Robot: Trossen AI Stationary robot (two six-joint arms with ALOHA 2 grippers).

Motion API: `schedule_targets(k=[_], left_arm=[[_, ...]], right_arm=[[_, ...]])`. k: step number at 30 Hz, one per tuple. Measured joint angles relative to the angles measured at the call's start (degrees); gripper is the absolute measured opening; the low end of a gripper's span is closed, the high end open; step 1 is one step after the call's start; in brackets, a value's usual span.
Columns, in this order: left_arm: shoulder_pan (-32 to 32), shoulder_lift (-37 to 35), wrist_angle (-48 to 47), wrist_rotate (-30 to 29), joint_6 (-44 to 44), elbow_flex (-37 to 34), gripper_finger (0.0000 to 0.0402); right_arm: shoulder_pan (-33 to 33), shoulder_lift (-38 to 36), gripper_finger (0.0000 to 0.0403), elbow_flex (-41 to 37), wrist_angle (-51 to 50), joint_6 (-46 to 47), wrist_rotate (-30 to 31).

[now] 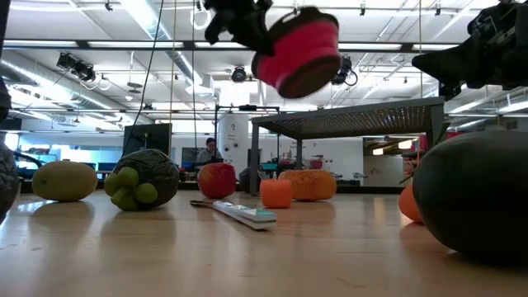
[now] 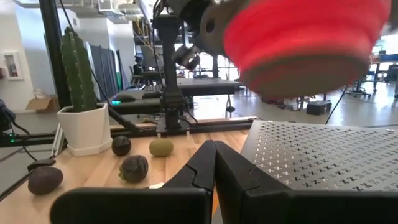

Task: Pick & Place Fruit
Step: Put the red strainer bowl on the shelf

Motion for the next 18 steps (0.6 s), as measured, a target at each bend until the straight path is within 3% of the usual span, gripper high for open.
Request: schedule_targets(k=[8, 18], left_arm=[[-0.28, 5.16, 4.89, -7.20, 9.87, -0.04, 0.0028], [0.19, 5.48, 5.34, -3.77, 16.15, 0.02, 0.0026]], right_arm=[[-0.02, 0.07, 0.0016, 0.00, -1.33, 0.00, -0.05], [-0.02, 0.07, 0.0016, 0.00, -2.05, 0.00, -0.01]])
